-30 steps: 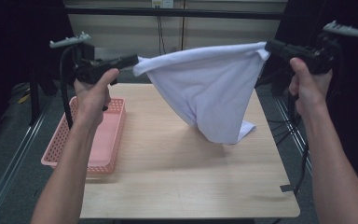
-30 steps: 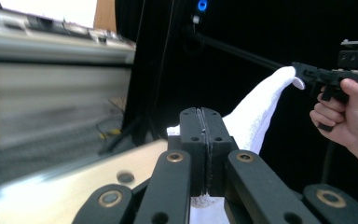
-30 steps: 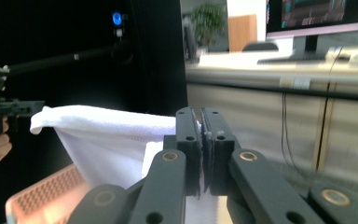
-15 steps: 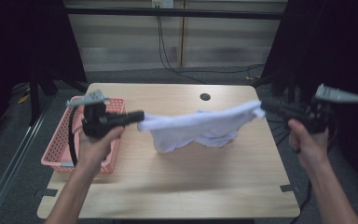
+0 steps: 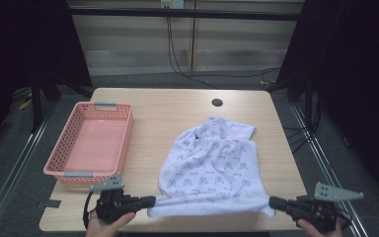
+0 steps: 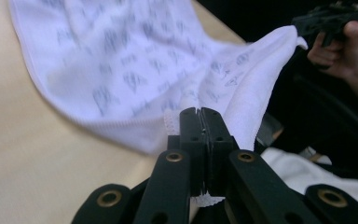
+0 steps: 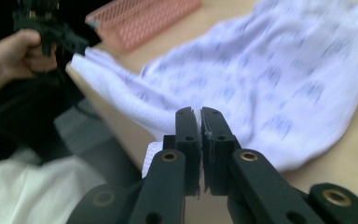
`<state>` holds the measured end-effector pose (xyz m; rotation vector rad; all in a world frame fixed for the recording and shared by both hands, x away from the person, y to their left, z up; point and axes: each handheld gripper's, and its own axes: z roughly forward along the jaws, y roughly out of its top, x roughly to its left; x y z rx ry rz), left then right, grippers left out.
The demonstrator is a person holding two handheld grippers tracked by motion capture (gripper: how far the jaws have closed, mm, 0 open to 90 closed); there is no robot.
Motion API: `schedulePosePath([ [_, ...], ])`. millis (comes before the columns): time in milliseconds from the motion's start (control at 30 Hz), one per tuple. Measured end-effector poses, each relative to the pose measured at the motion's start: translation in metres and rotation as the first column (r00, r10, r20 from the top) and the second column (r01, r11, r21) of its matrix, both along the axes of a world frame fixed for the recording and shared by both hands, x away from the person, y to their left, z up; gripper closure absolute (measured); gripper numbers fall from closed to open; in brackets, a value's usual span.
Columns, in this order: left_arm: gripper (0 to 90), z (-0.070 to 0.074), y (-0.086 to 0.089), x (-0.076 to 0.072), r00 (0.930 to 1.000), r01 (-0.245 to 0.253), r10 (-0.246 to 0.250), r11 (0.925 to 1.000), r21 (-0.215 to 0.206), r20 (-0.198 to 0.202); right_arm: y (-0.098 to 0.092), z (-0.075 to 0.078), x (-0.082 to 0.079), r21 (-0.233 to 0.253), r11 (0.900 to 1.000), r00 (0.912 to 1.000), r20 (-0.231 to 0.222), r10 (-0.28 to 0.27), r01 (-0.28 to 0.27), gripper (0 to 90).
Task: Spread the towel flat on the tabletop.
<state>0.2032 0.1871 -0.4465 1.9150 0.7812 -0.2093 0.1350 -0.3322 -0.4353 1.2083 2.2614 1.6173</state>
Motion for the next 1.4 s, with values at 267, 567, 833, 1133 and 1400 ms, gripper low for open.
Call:
schedulePosePath([
  [267,72.7,-0.008,0.004,0.004,0.9999,0.002,-0.002,0.9999,0.011,0.015,0.001,-0.009,-0.004,-0.063,0.998,0.9998,-0.014,-0.015,0.015,58.4],
  [567,71.7,-0.021,-0.040,0.064,0.9990,0.040,-0.041,0.9946,0.096,0.015,0.019,-0.024,0.068,-0.136,0.991,0.9997,-0.023,0.005,-0.008,56.0],
  [833,65.4,-0.052,-0.065,0.098,0.9980,0.064,-0.062,0.9775,0.201,-0.014,0.038,-0.055,0.122,-0.284,0.957,0.9957,-0.090,0.024,-0.049,50.8],
  [1133,88.7,-0.053,-0.062,0.081,0.9944,0.092,-0.103,0.9550,0.282,0.025,0.044,-0.063,0.109,-0.374,0.923,0.9938,-0.089,0.067,-0.095,83.0],
  [1400,89.1,-0.048,-0.048,0.046,0.9871,0.146,-0.158,0.9507,0.274,0.025,0.038,-0.057,0.078,-0.307,0.930,0.9717,-0.184,0.148,-0.200,87.8],
])
